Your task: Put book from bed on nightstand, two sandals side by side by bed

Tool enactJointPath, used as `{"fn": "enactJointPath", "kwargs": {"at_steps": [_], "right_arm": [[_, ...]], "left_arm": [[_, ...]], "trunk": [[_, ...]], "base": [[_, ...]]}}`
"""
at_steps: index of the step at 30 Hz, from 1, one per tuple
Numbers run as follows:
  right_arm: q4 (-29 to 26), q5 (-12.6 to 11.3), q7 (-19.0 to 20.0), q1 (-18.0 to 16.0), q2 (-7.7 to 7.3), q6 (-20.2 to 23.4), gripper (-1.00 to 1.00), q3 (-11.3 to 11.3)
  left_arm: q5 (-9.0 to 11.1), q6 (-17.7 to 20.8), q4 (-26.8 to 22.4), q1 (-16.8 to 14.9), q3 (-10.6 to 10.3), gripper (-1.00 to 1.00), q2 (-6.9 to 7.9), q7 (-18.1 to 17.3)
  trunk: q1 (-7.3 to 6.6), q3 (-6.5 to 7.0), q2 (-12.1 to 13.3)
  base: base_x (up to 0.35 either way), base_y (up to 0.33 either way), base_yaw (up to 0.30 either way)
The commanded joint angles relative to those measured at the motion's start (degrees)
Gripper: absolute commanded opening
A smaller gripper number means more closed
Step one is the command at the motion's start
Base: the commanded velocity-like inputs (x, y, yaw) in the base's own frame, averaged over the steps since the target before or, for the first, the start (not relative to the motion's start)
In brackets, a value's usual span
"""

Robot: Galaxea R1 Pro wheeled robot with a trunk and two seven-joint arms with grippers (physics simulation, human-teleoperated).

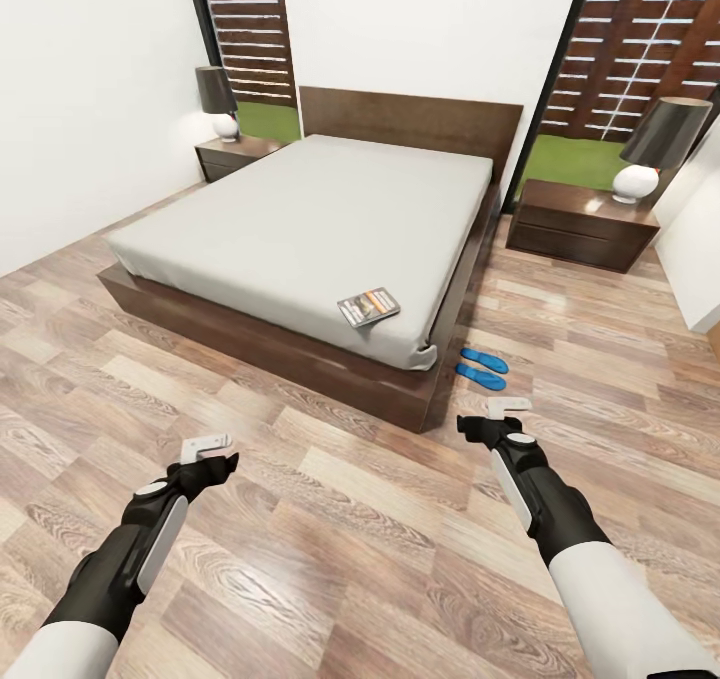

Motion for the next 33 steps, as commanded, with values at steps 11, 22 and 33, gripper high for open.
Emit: {"fn": "enactJointPath", "kwargs": {"at_steps": [11, 22, 33], "right_arm": [[-0.09, -0.51, -0.65, -0.03, -0.08, 0.33, 1.00, 0.30], [-0.09, -0.48, -0.65, -0.03, -0.08, 0.33, 1.00, 0.30], [-0.05, -0.47, -0.57, -0.03, -0.08, 0.30, 1.00, 0.29]], "left_arm": [[0.19, 0.09, 0.19, -0.02, -0.20, 1.00, -1.47, -0.09], [0.21, 0.04, 0.14, -0.02, -0.16, 1.00, -1.47, -0.12], [0.13, -0.20, 0.11, -0.02, -0.19, 1.00, -1.47, 0.07]], "trunk": [[0.00, 0.02, -0.02], [0.00, 0.62, -0.02], [0.00, 1.38, -0.02]], "base": [[0.038, 0.103, 0.128], [0.010, 0.022, 0.246], [0.000, 0.001, 0.201]]}}
